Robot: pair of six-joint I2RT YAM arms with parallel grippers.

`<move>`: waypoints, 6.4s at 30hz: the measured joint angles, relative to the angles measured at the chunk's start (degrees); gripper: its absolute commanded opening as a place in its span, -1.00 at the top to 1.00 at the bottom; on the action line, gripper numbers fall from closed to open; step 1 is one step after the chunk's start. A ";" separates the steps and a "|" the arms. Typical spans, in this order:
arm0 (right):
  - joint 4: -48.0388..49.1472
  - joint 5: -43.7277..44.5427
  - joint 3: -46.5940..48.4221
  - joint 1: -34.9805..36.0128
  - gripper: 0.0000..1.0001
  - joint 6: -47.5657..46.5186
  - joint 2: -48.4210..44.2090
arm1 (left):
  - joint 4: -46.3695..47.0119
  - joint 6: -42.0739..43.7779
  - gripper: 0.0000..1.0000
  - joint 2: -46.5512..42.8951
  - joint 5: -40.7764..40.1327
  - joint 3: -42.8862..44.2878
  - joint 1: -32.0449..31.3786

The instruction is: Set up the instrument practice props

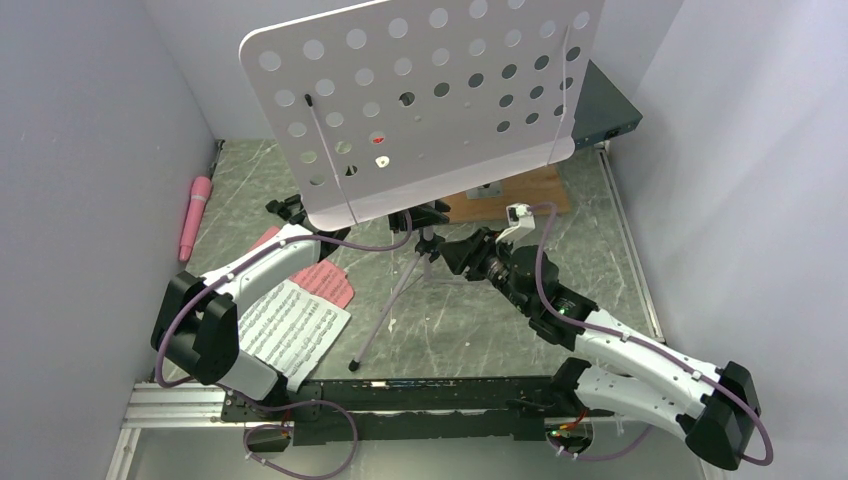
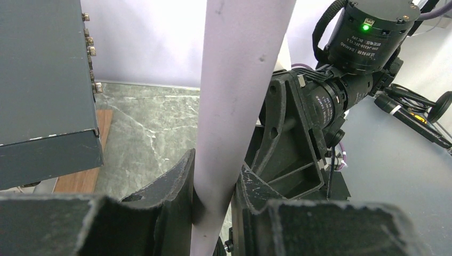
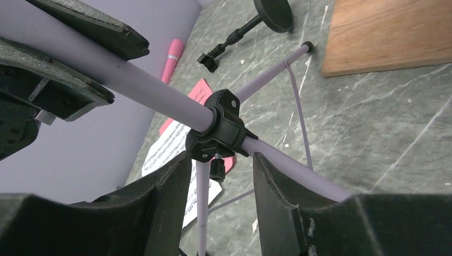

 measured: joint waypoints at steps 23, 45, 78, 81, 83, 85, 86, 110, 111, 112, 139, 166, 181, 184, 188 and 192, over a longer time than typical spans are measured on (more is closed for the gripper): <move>-2.03 0.98 -0.44 -0.74 0.85 5.25 2.73 | -0.09 0.07 1.00 0.00 0.00 0.00 -0.09; -5.55 -10.43 -1.53 0.00 -0.67 -27.58 -2.86 | -0.92 1.03 1.00 0.00 -0.96 0.07 -0.92; -5.49 22.49 8.02 15.34 0.68 -39.32 7.26 | -3.58 2.84 1.00 0.00 -1.73 0.70 -2.14; -6.69 24.13 7.21 14.93 0.72 -36.02 7.06 | -3.56 2.80 1.00 0.00 -1.64 0.70 -2.14; -7.74 24.94 6.95 14.91 0.75 -33.86 7.41 | -3.50 2.75 1.00 0.00 -1.62 0.70 -2.14; -9.16 26.08 6.99 14.86 0.76 -31.23 8.57 | -3.65 2.86 1.00 0.00 -1.64 0.70 -2.14; -9.86 26.34 6.99 14.84 0.76 -30.16 9.14 | -3.72 2.95 1.00 0.00 -1.70 0.70 -2.14; -19.39 28.48 6.60 9.31 0.03 -20.98 -0.33 | -8.35 0.57 -0.10 -0.28 -3.45 1.66 -2.29; -19.52 28.48 6.58 9.31 0.03 -20.90 -0.33 | -9.33 -0.35 -0.18 -0.46 -3.45 1.66 -2.32; -19.67 28.46 6.58 9.31 0.02 -20.81 -0.33 | -9.97 -0.59 -0.24 -0.63 -3.50 1.66 -2.32; -19.76 28.24 3.96 9.05 -0.06 -25.88 -7.48 | -42.93 3.32 -0.99 -32.83 -24.68 -11.26 6.03; -19.87 27.63 1.36 9.01 -0.08 -26.40 -13.68 | -97.35 -42.27 -0.62 21.84 -68.30 8.61 28.50; -21.99 27.65 0.24 8.98 -0.08 -25.07 -16.24 | -106.42 -47.30 -0.31 26.10 -73.07 10.01 27.02; -21.94 27.63 0.22 8.98 -0.08 -25.09 -15.87 | -106.55 -47.74 -0.20 24.00 -73.81 6.34 26.95; -21.90 27.32 0.22 8.98 -0.08 -25.11 -15.17 | -106.84 -48.04 -0.04 21.66 -74.16 3.82 26.88; -21.90 26.97 0.22 8.98 -0.08 -25.11 -14.60 | -106.90 -48.43 0.18 19.41 -74.79 2.14 26.84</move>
